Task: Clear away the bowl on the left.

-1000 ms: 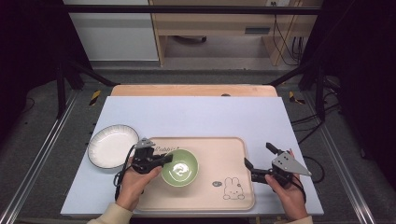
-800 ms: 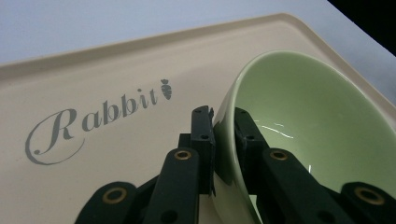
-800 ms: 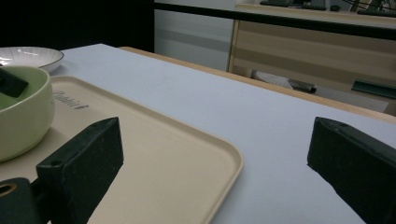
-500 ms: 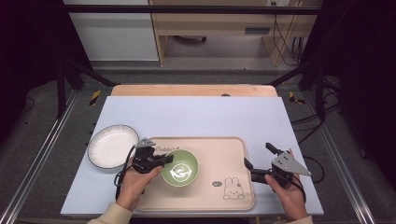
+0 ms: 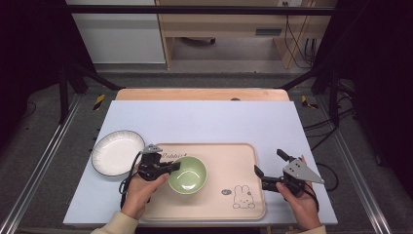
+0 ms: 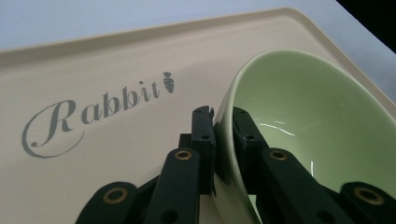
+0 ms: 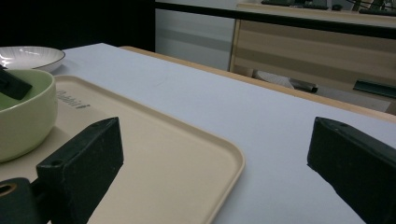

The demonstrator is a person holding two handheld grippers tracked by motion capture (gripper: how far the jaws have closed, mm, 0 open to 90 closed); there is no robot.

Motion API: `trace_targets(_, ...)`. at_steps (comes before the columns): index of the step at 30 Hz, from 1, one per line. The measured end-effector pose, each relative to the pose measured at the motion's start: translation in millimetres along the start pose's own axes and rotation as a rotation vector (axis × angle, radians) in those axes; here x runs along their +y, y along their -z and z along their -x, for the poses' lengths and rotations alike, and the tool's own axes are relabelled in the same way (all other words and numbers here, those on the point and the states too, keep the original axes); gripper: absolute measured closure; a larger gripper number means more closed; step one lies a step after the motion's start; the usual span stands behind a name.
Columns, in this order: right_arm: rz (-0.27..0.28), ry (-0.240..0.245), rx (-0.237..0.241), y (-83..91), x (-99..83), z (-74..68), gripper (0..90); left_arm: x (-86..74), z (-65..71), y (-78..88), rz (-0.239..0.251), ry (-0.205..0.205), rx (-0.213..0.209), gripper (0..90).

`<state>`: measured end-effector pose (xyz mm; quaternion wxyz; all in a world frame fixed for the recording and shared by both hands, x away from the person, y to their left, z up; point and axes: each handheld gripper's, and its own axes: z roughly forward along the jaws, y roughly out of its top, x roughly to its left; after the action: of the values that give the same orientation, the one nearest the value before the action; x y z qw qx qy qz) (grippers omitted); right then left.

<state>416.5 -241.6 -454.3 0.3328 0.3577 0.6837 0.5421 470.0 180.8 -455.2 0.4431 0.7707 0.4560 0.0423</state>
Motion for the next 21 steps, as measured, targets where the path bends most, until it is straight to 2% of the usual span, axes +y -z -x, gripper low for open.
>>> trace_targets(14, 0.000, 0.002, 0.004, -0.1, 0.0, -0.4, 3.7, 0.5, -1.9, -2.4, -0.009, 0.013, 0.000, 81.6)
trace_targets(21, -0.001, 0.002, 0.003, -0.1, -0.1, -0.4, 3.7, 1.0, -1.4, -3.2, -0.014, 0.004, 0.005, 81.7)
